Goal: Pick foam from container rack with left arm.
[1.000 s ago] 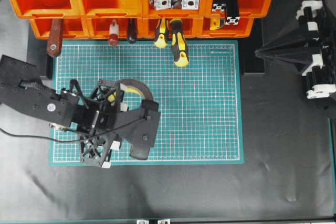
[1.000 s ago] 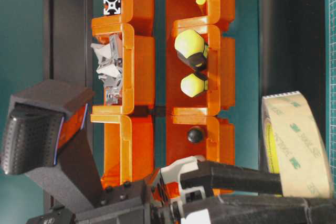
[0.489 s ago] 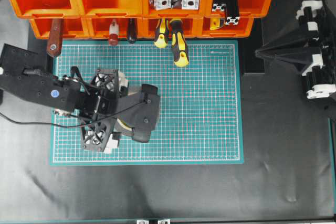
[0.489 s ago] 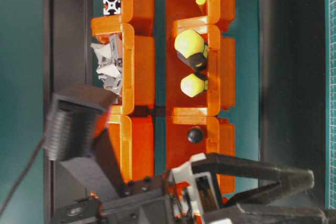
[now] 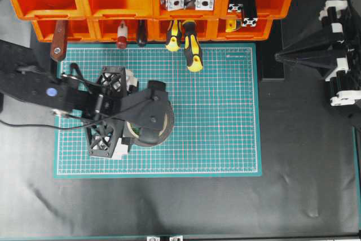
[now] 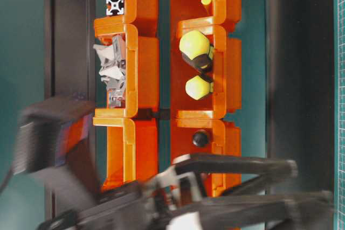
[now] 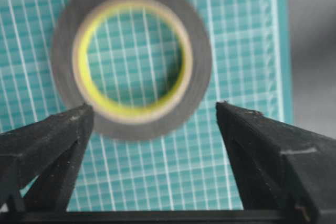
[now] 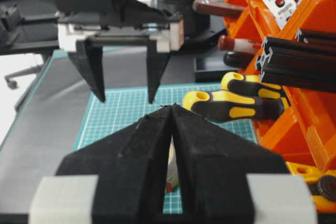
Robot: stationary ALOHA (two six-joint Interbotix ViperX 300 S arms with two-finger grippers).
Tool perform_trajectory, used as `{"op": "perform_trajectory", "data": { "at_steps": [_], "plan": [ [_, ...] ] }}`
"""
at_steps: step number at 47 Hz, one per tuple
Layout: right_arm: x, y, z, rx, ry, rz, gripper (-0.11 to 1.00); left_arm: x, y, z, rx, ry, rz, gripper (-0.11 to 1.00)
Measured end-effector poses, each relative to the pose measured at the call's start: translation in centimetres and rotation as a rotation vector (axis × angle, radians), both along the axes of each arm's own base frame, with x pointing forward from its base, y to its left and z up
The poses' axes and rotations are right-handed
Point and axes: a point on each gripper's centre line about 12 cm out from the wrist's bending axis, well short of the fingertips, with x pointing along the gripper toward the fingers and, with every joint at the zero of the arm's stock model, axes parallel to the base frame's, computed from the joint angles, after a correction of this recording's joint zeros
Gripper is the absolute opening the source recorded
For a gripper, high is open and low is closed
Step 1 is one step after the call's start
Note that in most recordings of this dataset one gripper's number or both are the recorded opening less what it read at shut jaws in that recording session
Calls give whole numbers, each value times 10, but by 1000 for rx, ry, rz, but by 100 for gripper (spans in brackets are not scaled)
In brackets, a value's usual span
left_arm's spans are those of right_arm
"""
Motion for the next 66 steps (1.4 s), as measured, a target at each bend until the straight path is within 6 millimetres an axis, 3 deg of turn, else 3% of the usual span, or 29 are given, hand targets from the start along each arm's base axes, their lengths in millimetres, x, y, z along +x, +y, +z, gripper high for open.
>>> {"op": "perform_trajectory", "data": {
  "at_steps": [11, 23, 37, 52, 66],
  "plan": [
    [-2, 0, 2, 2, -12, 0, 0, -24, 0, 41, -41, -167, -12, 85],
    [-3, 0, 4, 1, -23, 0, 0, -77, -2, 90, -88, -360, -60, 82],
    [-3, 0, 4, 2, -23, 3, 0, -137, 16, 125, -156, -682, -64, 79],
    [-3, 1, 4, 2, -23, 4, 0, -191, 29, 133, -190, -831, -64, 78],
    [-3, 1, 4, 2, -23, 4, 0, -218, 40, 136, -201, -913, -37, 78]
  ]
}}
